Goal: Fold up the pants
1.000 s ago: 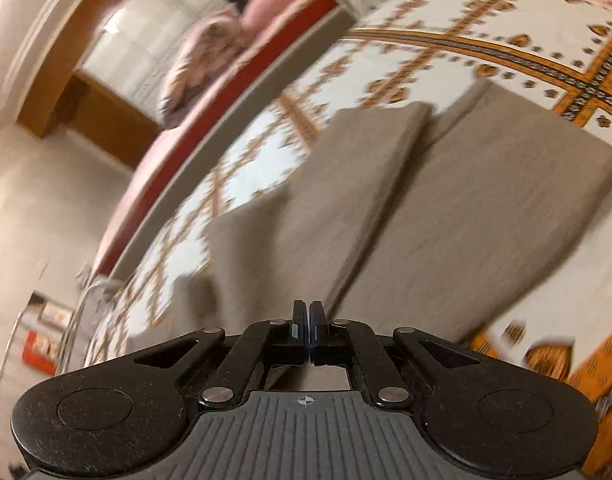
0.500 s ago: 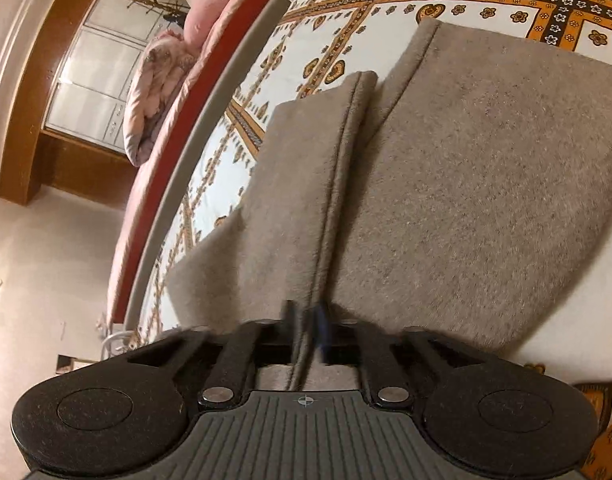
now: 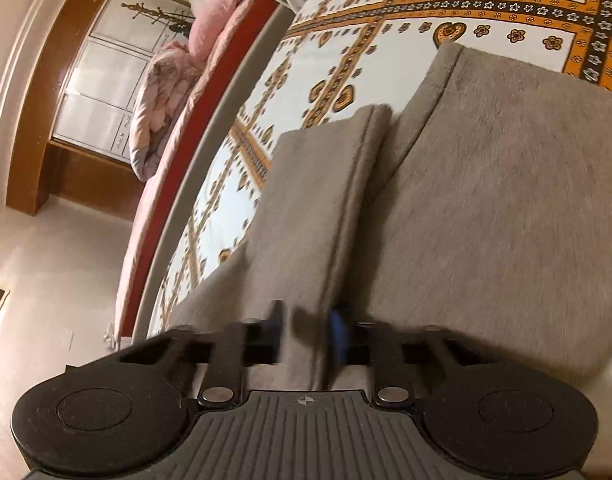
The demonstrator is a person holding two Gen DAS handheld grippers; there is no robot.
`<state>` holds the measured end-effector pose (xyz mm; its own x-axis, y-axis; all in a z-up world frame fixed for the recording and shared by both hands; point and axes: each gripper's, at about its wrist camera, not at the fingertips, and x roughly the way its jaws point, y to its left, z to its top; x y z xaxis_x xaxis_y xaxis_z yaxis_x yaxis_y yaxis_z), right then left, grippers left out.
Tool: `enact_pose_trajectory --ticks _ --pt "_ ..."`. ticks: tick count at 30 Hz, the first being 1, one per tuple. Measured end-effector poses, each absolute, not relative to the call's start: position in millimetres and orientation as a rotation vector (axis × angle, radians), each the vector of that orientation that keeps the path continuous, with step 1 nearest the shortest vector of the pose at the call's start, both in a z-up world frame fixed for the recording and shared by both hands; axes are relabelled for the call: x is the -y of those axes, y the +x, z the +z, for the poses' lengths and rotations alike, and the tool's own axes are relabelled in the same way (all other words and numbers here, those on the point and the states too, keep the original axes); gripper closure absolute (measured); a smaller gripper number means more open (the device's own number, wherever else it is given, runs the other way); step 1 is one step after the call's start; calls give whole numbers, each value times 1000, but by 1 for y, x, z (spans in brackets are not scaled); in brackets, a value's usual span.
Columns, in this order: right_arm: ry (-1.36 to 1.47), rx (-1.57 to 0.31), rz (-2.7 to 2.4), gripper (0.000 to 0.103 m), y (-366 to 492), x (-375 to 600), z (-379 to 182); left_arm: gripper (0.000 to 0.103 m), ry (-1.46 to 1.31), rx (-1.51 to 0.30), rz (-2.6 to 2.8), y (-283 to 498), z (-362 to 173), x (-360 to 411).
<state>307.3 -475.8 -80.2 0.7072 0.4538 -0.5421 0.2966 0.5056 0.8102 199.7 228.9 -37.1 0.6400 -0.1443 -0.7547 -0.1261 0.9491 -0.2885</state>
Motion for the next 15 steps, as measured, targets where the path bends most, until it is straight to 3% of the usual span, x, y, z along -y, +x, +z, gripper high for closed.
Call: enact_pose_trajectory --ticks 4,11,15 --pt "1024 -786 105 97 310 478 -70 53 -329 -877 -20 198 -38 -230" --pt "802 -630 180 97 253 469 22 51 -324 -883 -18 198 -36 -227" --pt "768 -766 65 97 226 484 9 51 -313 -886 -27 197 -36 -227"
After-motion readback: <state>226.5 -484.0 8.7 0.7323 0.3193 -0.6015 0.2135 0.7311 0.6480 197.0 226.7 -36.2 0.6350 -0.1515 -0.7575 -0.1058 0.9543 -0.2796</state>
